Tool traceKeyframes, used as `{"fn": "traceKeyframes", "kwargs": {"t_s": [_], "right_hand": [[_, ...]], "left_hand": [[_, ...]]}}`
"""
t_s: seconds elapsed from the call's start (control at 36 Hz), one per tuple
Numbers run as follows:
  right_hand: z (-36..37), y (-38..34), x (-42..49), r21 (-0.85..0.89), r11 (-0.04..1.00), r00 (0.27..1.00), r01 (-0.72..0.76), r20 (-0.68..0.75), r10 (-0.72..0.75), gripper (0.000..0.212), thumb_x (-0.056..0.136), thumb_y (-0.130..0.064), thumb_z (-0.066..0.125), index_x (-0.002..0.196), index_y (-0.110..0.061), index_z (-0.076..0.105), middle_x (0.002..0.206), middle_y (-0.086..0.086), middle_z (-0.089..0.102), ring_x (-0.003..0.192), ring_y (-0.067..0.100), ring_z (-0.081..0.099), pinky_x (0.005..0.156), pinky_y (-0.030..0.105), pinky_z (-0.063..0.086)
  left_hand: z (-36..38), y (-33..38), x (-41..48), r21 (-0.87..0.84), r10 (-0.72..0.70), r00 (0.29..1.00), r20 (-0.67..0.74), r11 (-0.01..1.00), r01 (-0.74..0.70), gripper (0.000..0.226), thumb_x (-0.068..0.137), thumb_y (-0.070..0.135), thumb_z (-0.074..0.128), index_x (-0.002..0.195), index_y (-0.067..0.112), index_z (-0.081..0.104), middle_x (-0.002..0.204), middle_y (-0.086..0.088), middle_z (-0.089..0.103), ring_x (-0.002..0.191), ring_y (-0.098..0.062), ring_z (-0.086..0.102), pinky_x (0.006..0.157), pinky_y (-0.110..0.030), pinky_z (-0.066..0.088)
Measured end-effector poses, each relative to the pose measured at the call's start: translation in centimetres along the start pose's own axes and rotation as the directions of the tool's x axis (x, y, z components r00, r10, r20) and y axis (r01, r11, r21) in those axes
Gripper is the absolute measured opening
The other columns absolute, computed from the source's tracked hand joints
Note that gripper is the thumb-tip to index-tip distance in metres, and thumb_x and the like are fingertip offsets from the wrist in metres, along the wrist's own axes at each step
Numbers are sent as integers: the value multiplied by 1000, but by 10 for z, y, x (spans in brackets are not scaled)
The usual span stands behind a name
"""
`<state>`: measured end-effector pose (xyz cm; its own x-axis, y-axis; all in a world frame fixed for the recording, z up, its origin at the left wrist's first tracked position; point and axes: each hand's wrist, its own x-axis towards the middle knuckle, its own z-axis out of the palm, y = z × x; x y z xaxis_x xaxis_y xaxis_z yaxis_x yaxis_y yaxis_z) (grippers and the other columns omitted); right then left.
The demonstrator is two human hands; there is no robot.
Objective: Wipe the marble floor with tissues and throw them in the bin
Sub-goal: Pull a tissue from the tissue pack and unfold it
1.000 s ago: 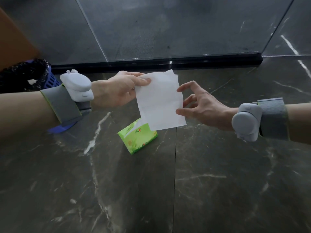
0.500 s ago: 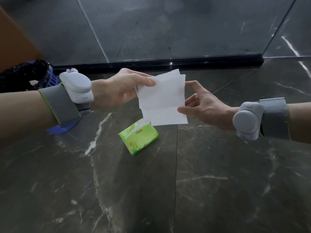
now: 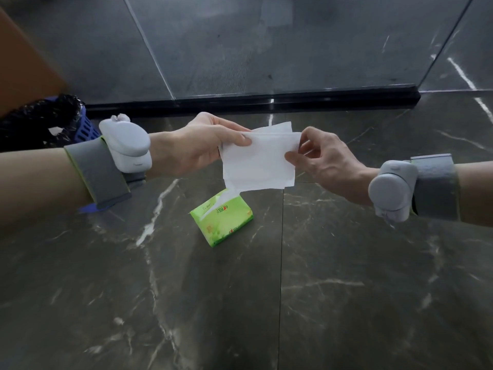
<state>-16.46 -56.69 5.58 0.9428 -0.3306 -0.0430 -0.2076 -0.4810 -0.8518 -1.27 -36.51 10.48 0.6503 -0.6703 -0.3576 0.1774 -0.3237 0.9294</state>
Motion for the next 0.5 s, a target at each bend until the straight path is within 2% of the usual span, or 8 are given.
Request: {"fn": "traceKeyframes", "kwargs": {"t_s": [0.08,0.17,0.25,0.33,0.5], "right_hand": [[1,2,0,-10,1000,1000,-9,21,9,20,95,-37,71,96,-17,68,103,-2,71,95,17,69,83,40,60],[3,4,-1,-13,1000,999,6,40,-5,19,94,-36,72,93,-17,69,99,-3,73,91,16,70,77,34,57],[3,6,0,-19,1000,999,22,34,-21,18,92,-36,74,87,-20,69,91,-5,74,83,13,70,69,25,50],[2,8,1,-14,1000,999,24,37,-23,19,91,-37,75,82,-22,69,85,-6,75,80,12,70,70,26,51],[2,11,2,-13,1000,999,19,29,-18,23,87,-38,79,77,-20,69,81,-5,72,74,10,66,69,24,50]], "left_hand": [[1,0,-3,39,-3,1000,5,999,3,20,86,-4,74,105,0,80,107,-19,78,96,-26,77,80,-28,62],[2,0,-6,92,-15,1000,5,996,14,24,88,-2,74,111,-2,78,107,-19,78,94,-26,76,79,-29,62],[4,1,-10,219,1,1000,21,976,-5,22,90,2,73,112,-1,78,103,-17,79,88,-21,76,71,-24,60],[7,1,-13,358,54,998,16,932,-56,17,91,6,74,106,3,80,95,-11,80,78,-11,74,66,-17,56],[9,1,-15,410,84,996,13,909,-81,17,88,8,78,105,6,81,96,-10,81,82,-11,73,74,-17,58]]}}
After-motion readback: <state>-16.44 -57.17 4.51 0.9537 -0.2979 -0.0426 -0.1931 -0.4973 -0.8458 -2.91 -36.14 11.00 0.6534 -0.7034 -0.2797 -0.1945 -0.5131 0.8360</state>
